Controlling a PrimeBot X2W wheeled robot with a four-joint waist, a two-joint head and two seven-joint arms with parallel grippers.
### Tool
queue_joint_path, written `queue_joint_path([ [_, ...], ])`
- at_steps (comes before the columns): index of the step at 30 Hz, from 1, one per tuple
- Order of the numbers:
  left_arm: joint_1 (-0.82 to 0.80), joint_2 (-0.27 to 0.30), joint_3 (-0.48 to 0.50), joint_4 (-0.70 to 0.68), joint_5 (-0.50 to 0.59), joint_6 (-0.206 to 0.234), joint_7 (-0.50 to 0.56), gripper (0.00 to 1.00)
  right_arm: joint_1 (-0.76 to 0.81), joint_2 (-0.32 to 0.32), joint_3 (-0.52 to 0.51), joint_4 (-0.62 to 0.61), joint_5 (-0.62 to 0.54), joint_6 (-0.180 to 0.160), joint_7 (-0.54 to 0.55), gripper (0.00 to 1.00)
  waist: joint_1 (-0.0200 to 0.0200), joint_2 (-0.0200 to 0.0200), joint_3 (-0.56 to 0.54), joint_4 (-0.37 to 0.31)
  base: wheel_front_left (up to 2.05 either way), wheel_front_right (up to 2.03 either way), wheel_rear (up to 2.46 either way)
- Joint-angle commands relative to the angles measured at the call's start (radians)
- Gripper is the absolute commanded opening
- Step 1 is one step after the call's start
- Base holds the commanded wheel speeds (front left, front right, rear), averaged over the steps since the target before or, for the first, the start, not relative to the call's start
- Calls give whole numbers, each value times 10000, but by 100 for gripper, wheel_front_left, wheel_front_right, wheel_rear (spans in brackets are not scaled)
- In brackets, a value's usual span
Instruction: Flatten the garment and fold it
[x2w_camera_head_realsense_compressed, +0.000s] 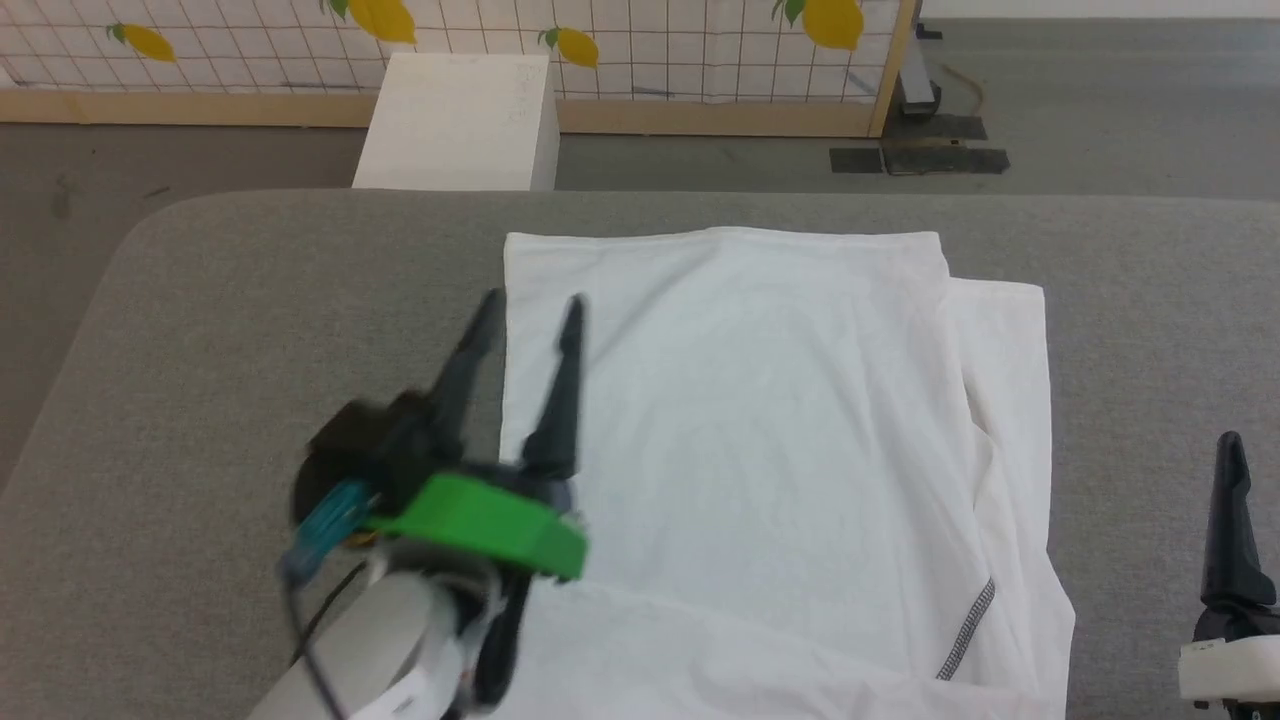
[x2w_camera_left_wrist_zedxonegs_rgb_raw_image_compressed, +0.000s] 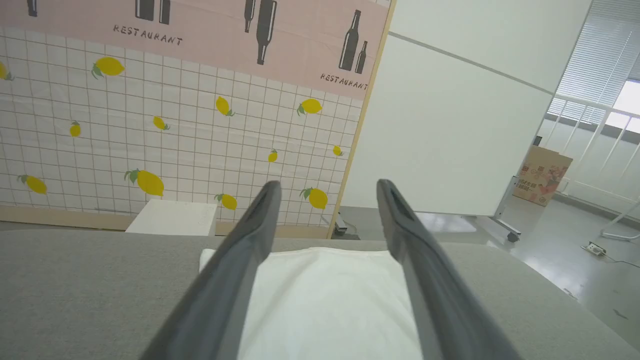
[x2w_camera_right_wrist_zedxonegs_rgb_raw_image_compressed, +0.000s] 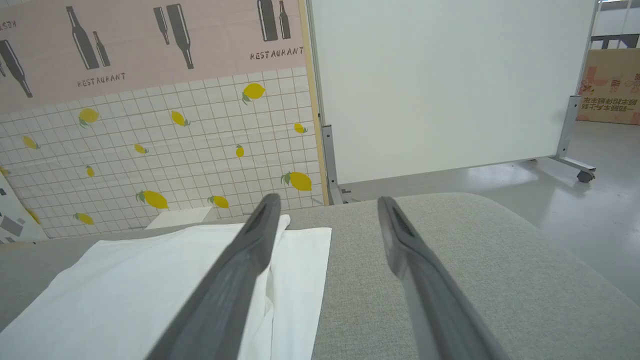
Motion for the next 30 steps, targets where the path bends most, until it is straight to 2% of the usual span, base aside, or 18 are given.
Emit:
queue_joint_path([
  [1, 602, 144, 369, -268, 239, 130, -44, 100, 103, 5, 13, 37, 89, -15, -42, 100, 0, 0, -55, 67, 0, 0, 0],
  [4, 1911, 355, 1417, -981, 659, 139, -45, 100, 184, 5, 75, 133, 125, -15, -86, 100, 0, 0, -123, 153, 0, 0, 0],
  [8, 3378, 418, 2698, -1370, 1258, -155, -46, 100, 318, 5, 152, 212, 197, -15, -113, 100, 0, 0, -244, 290, 0, 0, 0],
  [12, 4404, 678, 3075, -1044, 2127, -642, -46, 100, 479, 5, 218, 371, 302, -15, -157, 100, 0, 0, -350, 400, 0, 0, 0],
  [15, 4810, 362, 3256, -1085, 2277, -929, -46, 100, 629, 5, 217, 580, 444, -15, -250, 100, 0, 0, -417, 477, 0, 0, 0],
  [20, 5388, -270, 3866, -1176, 2464, -1153, -46, 100, 820, 5, 286, 912, 588, -15, -439, 100, 0, 0, -482, 515, 0, 0, 0],
  [23, 5549, -400, 4010, -1142, 2609, -1393, -47, 100, 710, 5, 302, 900, 466, -15, -412, 100, 0, 0, -352, 509, 0, 0, 0],
  [30, 5373, -773, 4368, -1148, 2780, -1766, -47, 100, -569, 5, 170, 181, -163, -15, 621, 100, 0, 0, 317, 439, 0, 0, 0],
])
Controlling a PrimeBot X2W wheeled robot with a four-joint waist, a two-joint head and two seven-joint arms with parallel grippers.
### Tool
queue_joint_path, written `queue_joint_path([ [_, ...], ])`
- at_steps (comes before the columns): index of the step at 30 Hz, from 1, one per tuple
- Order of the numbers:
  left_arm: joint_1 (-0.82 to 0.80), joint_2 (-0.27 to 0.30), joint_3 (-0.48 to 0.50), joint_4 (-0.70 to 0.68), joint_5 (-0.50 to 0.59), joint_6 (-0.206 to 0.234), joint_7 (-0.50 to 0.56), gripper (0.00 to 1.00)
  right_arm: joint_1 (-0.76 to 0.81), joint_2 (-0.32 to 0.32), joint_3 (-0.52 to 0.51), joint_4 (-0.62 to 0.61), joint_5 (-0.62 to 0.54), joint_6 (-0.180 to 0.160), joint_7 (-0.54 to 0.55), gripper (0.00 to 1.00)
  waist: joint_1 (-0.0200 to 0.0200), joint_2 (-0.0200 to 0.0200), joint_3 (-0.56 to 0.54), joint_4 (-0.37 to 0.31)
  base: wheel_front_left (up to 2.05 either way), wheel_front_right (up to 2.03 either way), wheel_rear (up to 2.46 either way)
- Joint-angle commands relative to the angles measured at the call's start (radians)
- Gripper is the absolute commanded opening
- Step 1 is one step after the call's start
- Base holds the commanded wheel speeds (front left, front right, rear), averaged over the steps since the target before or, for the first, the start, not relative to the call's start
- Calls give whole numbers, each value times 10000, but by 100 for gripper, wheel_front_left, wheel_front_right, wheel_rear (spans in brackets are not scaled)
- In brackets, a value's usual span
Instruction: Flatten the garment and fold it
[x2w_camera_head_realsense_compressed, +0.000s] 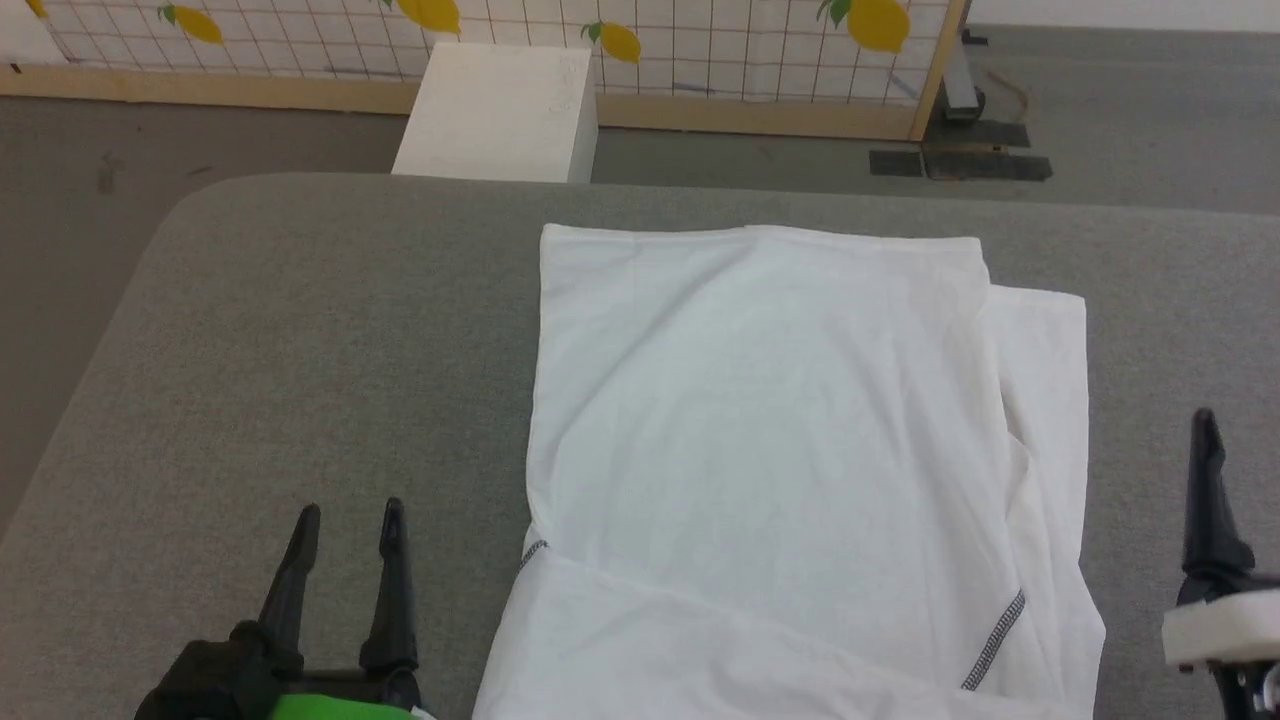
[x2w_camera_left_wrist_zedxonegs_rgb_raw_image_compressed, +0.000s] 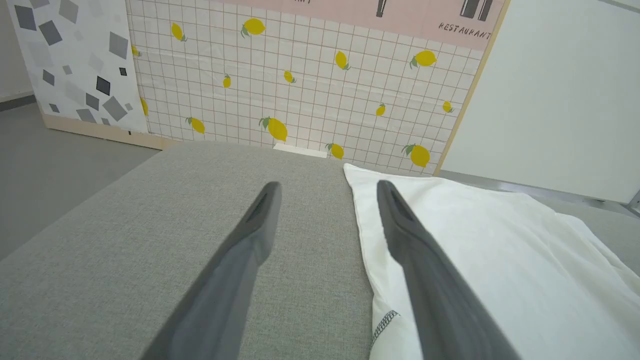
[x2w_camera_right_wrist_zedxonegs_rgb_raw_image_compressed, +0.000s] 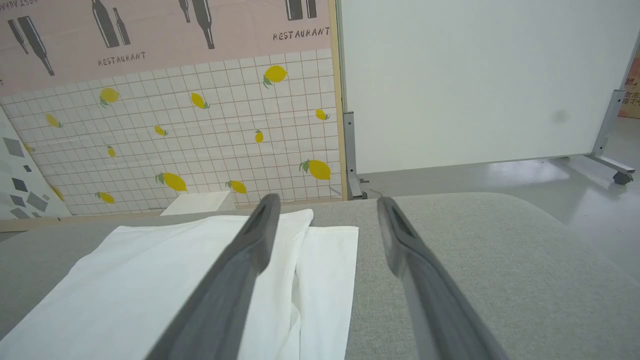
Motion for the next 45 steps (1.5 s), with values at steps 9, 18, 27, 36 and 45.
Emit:
queue_joint_path([
  [9, -970, -552, 240, -41, 344, -489, -47, 100, -3120, -948, 109, -706, -85, -13, 3762, 100, 0, 0, 1731, -38, 0, 0, 0],
  [18, -1999, -896, 255, 22, 727, -923, -47, 100, -6494, -2138, -25, 900, 603, -13, 6920, 100, 0, 0, 3143, 19, 0, 0, 0],
  [27, -2659, -1122, 193, 62, 1073, -1278, -47, 100, -7885, -2692, -608, 2871, 114, -13, 9296, 100, 0, 0, 4077, 390, 0, 0, 0],
  [36, -2836, -1225, 211, 64, 1184, -1415, -47, 100, -8176, -2472, -1088, 3917, -360, -13, 9096, 100, 0, 0, 4780, 829, 0, 0, 0],
  [45, -2945, -1339, 205, 114, 1216, -1554, -47, 100, -8084, -2509, -914, 4410, -320, -13, 9406, 88, 0, 0, 5037, 1022, 0, 0, 0],
])
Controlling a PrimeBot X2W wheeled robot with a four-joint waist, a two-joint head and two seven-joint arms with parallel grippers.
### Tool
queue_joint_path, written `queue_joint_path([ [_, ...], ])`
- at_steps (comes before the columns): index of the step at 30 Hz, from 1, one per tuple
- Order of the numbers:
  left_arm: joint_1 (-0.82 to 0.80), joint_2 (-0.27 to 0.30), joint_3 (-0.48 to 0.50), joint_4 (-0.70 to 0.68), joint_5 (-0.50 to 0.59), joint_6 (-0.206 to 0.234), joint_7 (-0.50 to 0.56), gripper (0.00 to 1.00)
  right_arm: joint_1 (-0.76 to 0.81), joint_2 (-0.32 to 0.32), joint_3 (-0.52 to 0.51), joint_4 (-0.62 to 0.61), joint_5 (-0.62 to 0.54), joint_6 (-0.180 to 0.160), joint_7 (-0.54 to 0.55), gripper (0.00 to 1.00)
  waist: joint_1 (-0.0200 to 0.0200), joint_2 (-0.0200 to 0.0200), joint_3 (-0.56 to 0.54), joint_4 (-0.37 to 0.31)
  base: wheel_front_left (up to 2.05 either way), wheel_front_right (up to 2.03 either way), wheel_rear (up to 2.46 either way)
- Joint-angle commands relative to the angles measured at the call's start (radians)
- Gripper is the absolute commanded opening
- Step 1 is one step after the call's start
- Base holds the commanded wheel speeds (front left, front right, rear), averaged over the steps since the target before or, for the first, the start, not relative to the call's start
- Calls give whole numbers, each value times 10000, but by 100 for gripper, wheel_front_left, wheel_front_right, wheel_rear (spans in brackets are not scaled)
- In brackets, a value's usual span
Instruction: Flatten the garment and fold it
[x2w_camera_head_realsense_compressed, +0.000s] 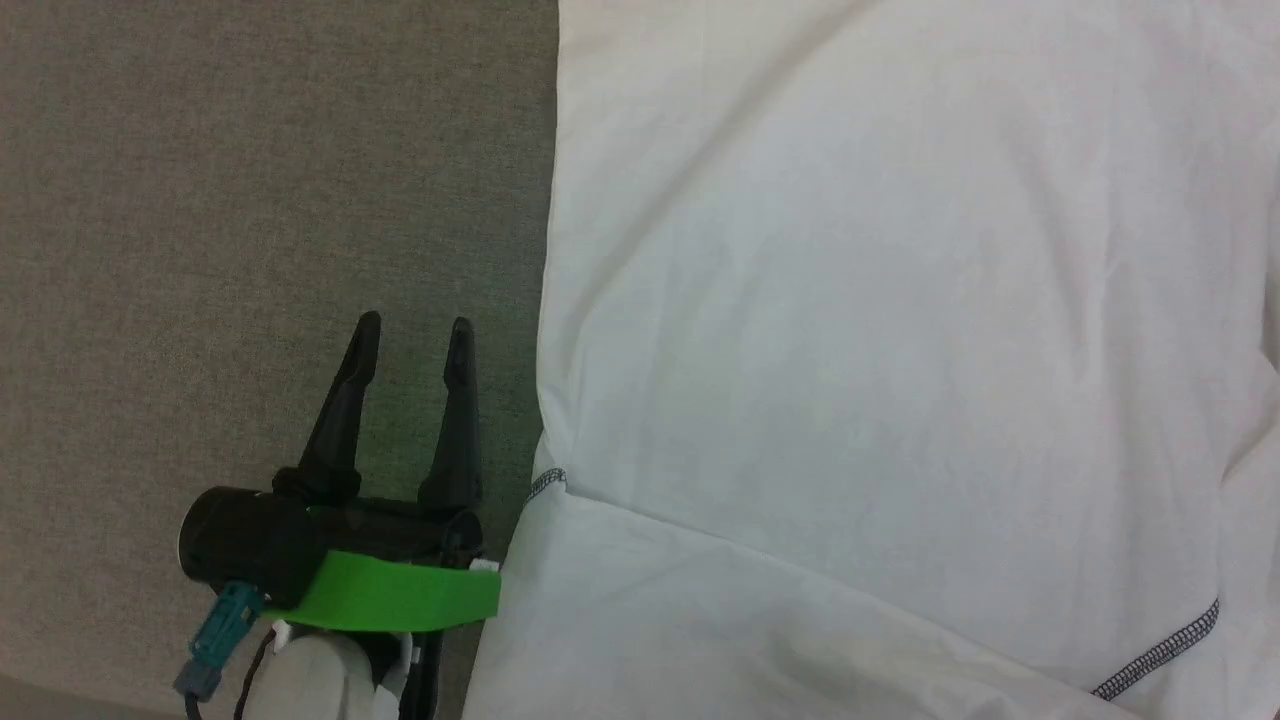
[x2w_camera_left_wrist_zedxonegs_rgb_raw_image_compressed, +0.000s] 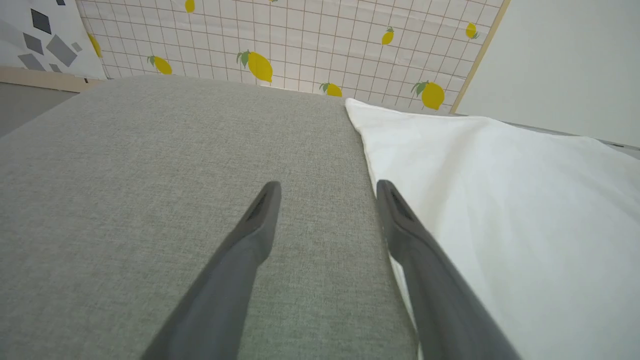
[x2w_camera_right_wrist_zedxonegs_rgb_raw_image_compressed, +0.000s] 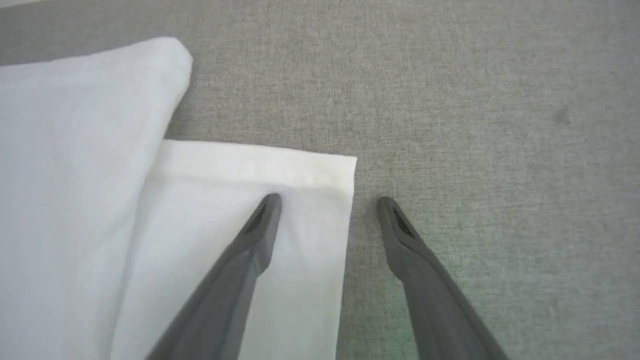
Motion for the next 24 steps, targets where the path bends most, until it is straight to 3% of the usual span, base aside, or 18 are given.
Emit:
queue_joint_path([
  [1, -226, -50, 30, 45, 29, -40, -47, 100, 124, 138, 130, 279, 2, -13, 206, 38, -1, 0, 46, 64, 0, 0, 0],
  [2, -226, -57, 44, 64, 27, -45, -47, 100, 139, 110, 178, 264, -28, -13, 223, 23, -1, 0, 36, 64, 0, 0, 0],
  [3, -221, -63, 67, 90, 21, -52, -47, 100, 157, 87, 247, 239, -49, -13, 245, 0, -1, 0, 7, 55, 0, 0, 0],
  [10, -164, -62, 165, 318, -14, -128, -47, 100, 275, 52, 293, 193, -92, -13, -465, 0, -1, 0, -542, -61, 0, 0, 0],
  [24, 499, 190, 515, 533, -160, -33, -32, 100, 439, -19, -825, 1102, -664, -13, -3985, 0, -1, 0, -2438, -552, 0, 0, 0],
])
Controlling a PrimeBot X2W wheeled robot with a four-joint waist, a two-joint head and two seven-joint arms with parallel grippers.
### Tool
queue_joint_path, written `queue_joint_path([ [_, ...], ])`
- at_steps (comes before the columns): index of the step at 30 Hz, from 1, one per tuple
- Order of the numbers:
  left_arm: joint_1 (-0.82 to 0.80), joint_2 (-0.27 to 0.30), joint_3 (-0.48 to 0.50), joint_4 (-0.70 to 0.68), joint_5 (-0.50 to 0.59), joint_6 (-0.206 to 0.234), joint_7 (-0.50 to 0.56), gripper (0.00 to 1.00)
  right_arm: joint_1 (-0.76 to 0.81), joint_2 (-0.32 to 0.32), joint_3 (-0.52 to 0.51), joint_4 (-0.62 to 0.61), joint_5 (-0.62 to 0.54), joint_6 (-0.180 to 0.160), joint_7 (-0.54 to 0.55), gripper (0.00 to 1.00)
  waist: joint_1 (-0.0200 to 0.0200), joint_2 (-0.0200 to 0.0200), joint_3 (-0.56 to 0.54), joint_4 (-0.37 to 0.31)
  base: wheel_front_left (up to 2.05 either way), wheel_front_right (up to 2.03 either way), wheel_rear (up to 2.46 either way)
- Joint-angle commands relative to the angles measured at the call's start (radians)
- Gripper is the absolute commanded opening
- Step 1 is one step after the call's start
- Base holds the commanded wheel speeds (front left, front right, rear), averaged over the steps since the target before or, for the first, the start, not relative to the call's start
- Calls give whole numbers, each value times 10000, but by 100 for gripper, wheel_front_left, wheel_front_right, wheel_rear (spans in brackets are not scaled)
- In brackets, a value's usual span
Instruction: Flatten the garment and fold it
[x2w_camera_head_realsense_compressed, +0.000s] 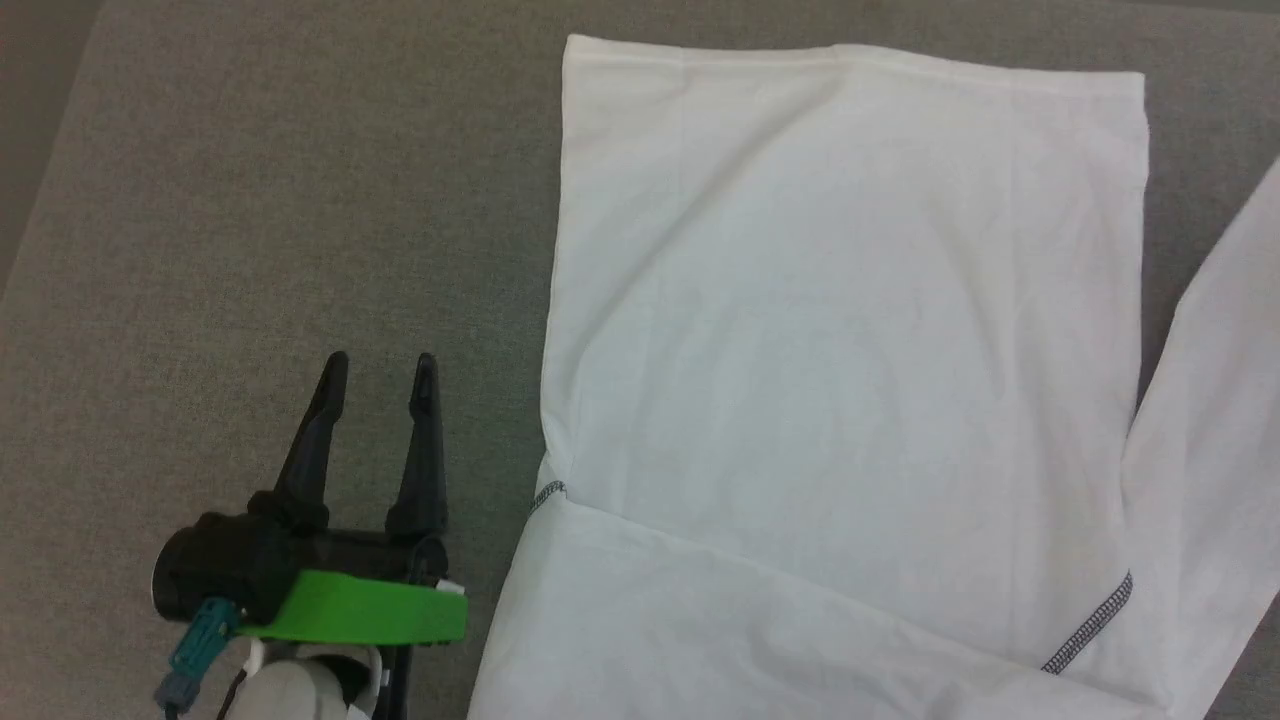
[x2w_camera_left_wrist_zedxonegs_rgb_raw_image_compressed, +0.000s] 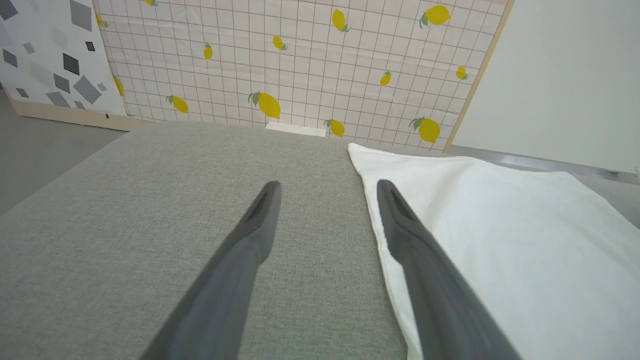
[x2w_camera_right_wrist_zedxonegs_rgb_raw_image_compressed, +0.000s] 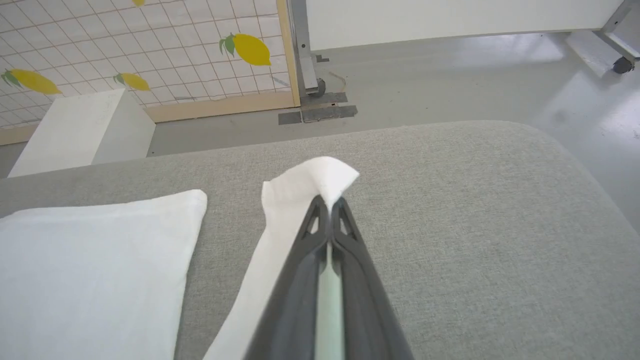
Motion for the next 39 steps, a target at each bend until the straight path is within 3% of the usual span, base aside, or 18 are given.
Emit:
queue_joint_path([
  [1, 205, 104, 76, -3, -135, 70, -21, 100, 163, -60, -174, 138, -74, -13, -161, 0, -1, 0, -706, -304, 0, 0, 0],
  [21, 1737, 517, 573, -602, -489, 440, 323, 100, 2444, -1386, -3604, 460, -194, -13, -753, 0, -1, 0, -2500, -1187, 0, 0, 0],
  [28, 2131, 630, 691, -773, -579, 541, 434, 100, 3381, -1381, -4538, 582, -305, -13, -941, 0, -1, 0, -2946, -1343, 0, 0, 0],
  [34, 2353, 704, 726, -969, -618, 605, 527, 100, 3673, -1186, -4430, 622, -146, -13, -1183, 0, -1, 0, -3106, -1411, 0, 0, 0],
  [39, 2402, 747, 722, -1076, -631, 642, 579, 100, 3637, -1042, -3400, 228, 347, -13, -1432, 0, -1, 0, -3120, -1408, 0, 0, 0],
])
